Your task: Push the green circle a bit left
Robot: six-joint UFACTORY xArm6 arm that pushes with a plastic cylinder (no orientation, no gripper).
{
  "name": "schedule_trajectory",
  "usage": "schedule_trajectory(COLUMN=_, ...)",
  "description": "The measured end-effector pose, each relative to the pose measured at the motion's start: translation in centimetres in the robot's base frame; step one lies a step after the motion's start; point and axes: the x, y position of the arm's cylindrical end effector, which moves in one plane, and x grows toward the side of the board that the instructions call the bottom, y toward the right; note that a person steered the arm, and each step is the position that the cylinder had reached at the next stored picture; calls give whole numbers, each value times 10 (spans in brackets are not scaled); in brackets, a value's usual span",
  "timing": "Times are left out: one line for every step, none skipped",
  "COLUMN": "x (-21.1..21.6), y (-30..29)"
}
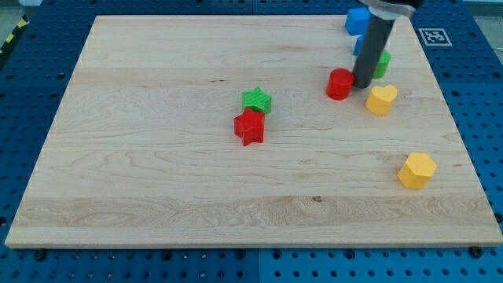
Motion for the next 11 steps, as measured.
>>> schedule_trajectory(x=1, y=-35)
schedule_trajectory(x=17, y=-67)
schedule_trajectory(x=40, y=-93)
schedule_trajectory(x=1, y=-77)
schedule_trajectory(x=-31, y=-27)
schedule_trajectory(x=-19, y=-14)
schedule_trajectory(x=-2, y=-13)
schedule_trajectory(x=-2, y=10)
schedule_trajectory(x=-2, y=46)
schedule_trajectory(x=-2, y=84)
schedule_trajectory(x=-13, y=106)
